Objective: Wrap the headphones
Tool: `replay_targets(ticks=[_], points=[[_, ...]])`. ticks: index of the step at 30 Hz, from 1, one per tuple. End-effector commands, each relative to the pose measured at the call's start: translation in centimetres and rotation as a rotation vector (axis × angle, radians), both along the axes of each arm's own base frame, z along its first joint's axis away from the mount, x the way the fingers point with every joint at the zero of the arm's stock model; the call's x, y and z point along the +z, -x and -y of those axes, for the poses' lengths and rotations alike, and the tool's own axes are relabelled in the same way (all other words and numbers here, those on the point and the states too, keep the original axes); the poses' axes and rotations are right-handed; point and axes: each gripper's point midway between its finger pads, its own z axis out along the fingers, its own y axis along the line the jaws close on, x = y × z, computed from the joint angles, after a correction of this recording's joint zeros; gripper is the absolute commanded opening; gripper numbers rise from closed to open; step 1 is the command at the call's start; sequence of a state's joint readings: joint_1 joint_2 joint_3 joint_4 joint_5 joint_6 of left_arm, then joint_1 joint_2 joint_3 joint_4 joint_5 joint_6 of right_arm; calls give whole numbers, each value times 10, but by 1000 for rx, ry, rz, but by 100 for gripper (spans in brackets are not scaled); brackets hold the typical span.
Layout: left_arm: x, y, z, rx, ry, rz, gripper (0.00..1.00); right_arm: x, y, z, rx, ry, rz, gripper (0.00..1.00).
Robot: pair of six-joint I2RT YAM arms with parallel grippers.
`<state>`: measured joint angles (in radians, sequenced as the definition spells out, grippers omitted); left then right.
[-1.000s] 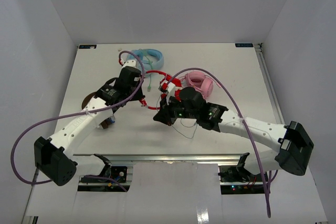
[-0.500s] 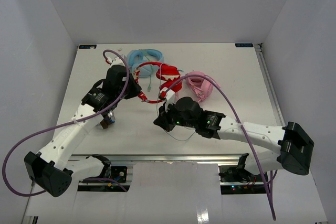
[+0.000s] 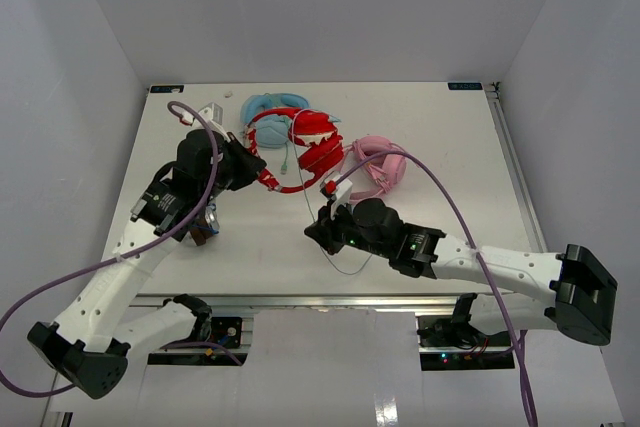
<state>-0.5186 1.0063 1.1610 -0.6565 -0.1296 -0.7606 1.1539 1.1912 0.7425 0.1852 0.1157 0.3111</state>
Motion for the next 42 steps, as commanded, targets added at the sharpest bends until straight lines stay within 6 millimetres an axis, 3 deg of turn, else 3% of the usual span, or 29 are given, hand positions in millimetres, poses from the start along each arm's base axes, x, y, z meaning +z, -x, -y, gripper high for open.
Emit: replay_targets(ticks=[1,8,15,25,42], points=[[61,8,12,-45,180,134,0,19,-7,5,-59,-82,44,8],[71,16,8,-38,216,147,0,15,-11,5,-47,-77,107,8],[80,20,6,-34,226,156,0,3,-4,-7,55,-84,174,30],[88,23,4,-32,241,165,0,-23,-3,-21,108,-107,232,45],[97,29,3,-37,268,186,0,-75,-12,-14,50,-58,229,48]])
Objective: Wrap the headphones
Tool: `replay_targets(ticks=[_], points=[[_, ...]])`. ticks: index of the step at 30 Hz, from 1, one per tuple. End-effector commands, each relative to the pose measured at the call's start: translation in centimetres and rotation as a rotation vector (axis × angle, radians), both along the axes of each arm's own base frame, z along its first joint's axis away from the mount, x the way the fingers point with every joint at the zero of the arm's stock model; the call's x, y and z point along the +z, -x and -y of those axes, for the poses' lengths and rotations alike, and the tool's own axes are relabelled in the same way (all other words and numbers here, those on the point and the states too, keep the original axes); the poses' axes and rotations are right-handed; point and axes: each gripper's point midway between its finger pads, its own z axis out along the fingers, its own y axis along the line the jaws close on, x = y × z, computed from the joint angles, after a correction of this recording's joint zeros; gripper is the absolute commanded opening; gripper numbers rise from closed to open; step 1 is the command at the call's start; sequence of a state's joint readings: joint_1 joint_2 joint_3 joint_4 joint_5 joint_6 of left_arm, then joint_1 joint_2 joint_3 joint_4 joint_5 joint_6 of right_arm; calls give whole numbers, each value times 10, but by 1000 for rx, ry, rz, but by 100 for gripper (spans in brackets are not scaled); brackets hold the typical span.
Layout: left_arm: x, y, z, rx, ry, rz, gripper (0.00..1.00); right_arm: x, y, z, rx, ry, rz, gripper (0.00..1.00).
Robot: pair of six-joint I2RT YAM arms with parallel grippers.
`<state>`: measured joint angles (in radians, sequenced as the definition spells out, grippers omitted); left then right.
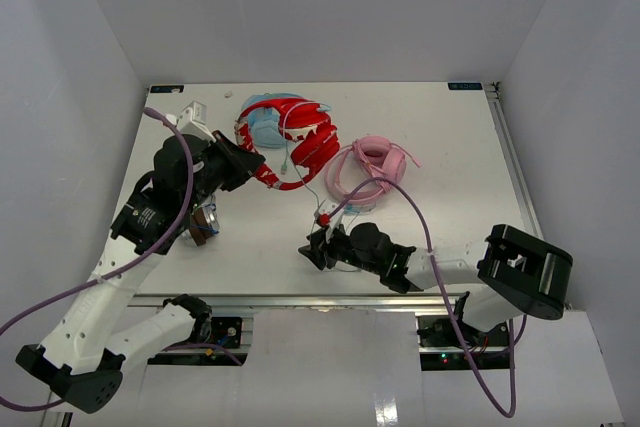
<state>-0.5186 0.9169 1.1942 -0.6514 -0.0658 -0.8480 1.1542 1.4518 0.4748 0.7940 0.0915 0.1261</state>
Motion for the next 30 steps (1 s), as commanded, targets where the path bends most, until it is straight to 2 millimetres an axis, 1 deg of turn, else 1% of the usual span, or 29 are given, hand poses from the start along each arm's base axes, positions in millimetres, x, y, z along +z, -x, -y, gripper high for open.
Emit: replay_targets(ticks=[1,12,13,14,15,18,20,21,24,26,30], points=[[52,7,-1,-5,110,120,0,6,-4,-1,-23,-61,41,48],[54,10,-1,-9,127,121,0,-22,-8,-4,-23,-19,58,44],[54,11,-1,-11,128,122,0,-19,-9,-5,-16,-38,76,43],[55,11,-1,-9,128,124,0,-26,-7,-2,-11,-26,74,38],[55,11,-2,-7,126,126,0,-28,-5,0,-6,-33,81,34],[56,11,-3,-2,123,133,0,-24,-3,4,1,-84,112,20],[56,13,-4,-3,125,134,0,-26,-3,7,-4,-84,114,10],[56,14,-4,-6,127,134,0,-26,-3,8,-9,-84,115,8],[61,20,-1,-40,135,146,0,-28,-9,15,-41,-75,125,8],[63,29,4,-95,133,160,0,-24,-13,21,-64,-82,135,8],[69,48,4,-157,142,199,0,-12,-20,34,-93,-106,148,8]])
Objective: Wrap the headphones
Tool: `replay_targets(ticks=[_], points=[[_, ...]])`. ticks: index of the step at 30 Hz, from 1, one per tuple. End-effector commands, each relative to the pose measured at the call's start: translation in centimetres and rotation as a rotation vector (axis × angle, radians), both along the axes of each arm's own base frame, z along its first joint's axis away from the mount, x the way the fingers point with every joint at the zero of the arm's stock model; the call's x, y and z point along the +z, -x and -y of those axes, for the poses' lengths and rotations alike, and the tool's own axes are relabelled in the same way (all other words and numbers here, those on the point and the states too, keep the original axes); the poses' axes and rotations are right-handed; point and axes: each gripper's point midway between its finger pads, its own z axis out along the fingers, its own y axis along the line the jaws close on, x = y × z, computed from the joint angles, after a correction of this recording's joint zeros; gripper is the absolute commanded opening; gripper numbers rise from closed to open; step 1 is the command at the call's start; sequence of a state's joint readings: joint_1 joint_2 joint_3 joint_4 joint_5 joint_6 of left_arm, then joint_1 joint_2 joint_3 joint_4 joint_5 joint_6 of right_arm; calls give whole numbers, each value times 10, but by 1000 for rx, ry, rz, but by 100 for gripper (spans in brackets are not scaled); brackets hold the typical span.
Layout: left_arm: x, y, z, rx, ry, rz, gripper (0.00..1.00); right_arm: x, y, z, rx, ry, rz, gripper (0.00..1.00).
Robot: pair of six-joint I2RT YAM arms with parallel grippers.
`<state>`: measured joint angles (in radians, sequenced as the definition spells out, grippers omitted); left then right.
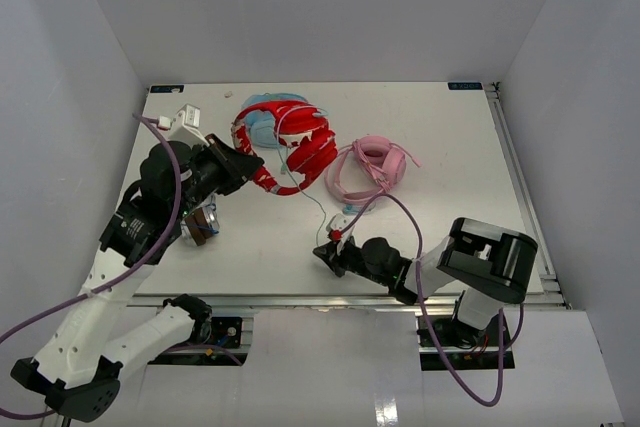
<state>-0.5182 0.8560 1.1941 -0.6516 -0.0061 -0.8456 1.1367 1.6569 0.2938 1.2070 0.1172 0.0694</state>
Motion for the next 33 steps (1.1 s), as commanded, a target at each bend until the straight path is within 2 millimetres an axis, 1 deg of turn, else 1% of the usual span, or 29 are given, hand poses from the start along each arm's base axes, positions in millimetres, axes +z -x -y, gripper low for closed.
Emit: replay_targets(ticks=[1,6,9,10,12,13,15,16,17,18,21,23,25,28,31,33], points=[[51,31,2,-103,100,157,0,40,-17,11,-61,-112,86,8],[61,46,0,-141,108,192,0,45,-20,17,-67,-109,119,8],[67,60,8,-240,86,234,0,46,-33,28,-109,-113,119,8],[67,65,10,-271,75,246,0,50,-35,30,-107,-131,106,8],[65,74,16,-348,49,271,0,55,-46,38,-129,-146,85,8],[63,78,19,-379,36,276,0,58,-50,40,-131,-150,76,8],[56,82,22,-426,8,277,0,70,-59,41,-151,-167,85,8],[52,84,23,-448,-12,279,0,72,-64,42,-163,-155,82,8],[48,84,23,-460,-34,281,0,74,-69,43,-175,-141,78,8],[43,83,23,-461,-54,279,0,82,-73,45,-186,-149,85,8],[29,78,15,-426,-123,262,0,94,-84,55,-228,-137,86,8],[22,69,3,-358,-177,251,0,114,-92,62,-252,-160,108,8],[20,64,-5,-305,-205,249,0,121,-100,73,-289,-152,105,8],[21,58,-15,-238,-228,253,0,141,-106,85,-321,-184,121,8],[23,55,-22,-203,-243,256,0,152,-117,98,-366,-185,127,8],[25,56,-23,-197,-243,260,0,154,-120,103,-373,-182,119,8]])
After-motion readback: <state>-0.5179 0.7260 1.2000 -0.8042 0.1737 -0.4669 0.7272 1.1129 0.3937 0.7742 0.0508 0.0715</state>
